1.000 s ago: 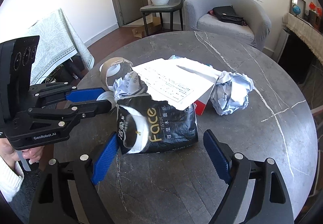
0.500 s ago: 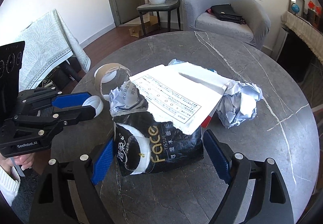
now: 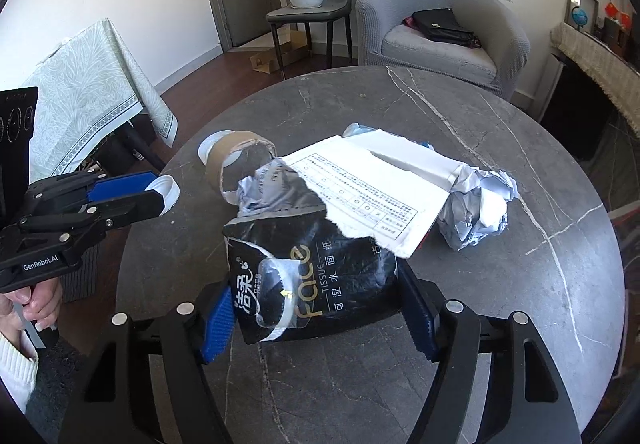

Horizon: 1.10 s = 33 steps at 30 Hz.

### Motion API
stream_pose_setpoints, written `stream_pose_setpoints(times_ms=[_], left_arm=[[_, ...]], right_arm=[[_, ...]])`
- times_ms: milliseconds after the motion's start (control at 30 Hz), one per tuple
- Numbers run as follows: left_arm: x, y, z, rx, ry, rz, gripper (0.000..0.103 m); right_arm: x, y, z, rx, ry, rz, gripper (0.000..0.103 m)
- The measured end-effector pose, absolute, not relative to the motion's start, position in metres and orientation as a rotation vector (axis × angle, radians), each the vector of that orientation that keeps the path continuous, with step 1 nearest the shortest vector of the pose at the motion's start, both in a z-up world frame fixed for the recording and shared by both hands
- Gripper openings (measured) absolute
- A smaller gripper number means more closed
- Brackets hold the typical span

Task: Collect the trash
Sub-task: 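Carry both items to the green bin and open the left gripper to drop the cap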

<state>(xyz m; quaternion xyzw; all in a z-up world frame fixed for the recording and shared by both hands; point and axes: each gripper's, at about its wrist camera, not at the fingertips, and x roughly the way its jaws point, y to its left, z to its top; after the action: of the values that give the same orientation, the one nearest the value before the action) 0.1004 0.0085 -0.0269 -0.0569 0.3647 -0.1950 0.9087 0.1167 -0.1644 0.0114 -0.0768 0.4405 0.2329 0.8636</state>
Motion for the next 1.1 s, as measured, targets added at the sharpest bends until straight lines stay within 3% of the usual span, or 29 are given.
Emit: stream_pose_setpoints(times_ms=[333, 600, 1100], left_arm=[[0.077, 0.044, -0.020, -0.161, 0.734, -0.332, 0.033], [0.063, 0.073, -0.019, -0.160, 0.742, -0.282, 0.033], [0.041, 0.150, -0.046, -0.194, 0.820, -0.154, 0.033]], right_arm=[[0.091, -0.138, 0.036, -0.151, 0.847, 0.549, 0.072], [0.087, -0.107, 0.032, -0.147, 0.850, 0.575, 0.065], [0.078, -0.041, 0.037, -0.143, 0.823, 0.684, 0.065]])
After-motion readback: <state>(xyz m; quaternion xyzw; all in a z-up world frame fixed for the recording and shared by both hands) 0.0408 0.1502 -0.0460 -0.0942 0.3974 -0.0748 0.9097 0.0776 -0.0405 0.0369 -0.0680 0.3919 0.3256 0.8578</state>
